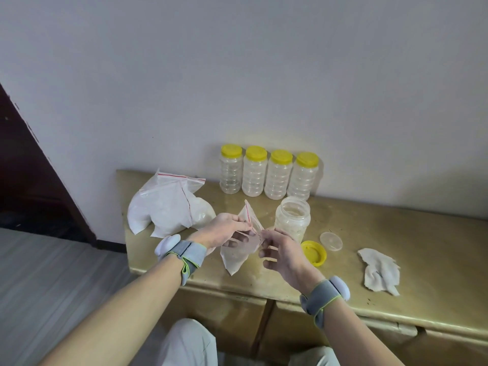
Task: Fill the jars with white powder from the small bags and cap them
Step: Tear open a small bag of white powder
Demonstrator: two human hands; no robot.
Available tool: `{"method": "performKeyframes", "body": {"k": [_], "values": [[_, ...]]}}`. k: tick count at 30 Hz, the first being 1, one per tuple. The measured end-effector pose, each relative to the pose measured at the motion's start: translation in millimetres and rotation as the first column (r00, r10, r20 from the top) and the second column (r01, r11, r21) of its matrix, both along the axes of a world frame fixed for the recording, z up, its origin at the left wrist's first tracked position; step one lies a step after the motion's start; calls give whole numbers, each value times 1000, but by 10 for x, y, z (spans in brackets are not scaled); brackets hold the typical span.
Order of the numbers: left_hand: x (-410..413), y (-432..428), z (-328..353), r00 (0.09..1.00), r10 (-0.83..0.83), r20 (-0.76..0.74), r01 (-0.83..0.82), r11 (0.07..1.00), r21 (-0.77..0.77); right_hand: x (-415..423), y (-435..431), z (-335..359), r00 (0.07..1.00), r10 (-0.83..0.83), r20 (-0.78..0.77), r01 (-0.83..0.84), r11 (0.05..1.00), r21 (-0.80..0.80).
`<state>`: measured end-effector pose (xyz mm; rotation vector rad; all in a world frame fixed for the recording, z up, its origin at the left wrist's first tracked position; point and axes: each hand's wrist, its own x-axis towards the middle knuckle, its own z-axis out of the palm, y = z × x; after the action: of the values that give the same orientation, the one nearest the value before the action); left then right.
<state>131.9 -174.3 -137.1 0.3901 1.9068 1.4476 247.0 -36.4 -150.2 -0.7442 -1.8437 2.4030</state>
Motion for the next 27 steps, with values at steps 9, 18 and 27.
{"method": "performKeyframes", "body": {"k": [9, 18, 27], "values": [[-19, -71, 28, 990, 121, -66, -122, 993, -1, -35, -126, 1, 998, 51, 41, -65, 848, 525], [-44, -156, 88, 973, 229, -36, -228, 974, 12, -197, -193, 56, 996, 34, 82, -86, 593, 801], [-165, -258, 158, 896, 79, -436, -196, 953, -230, -422, -217, 221, 987, 23, 158, -159, 160, 974]]}}
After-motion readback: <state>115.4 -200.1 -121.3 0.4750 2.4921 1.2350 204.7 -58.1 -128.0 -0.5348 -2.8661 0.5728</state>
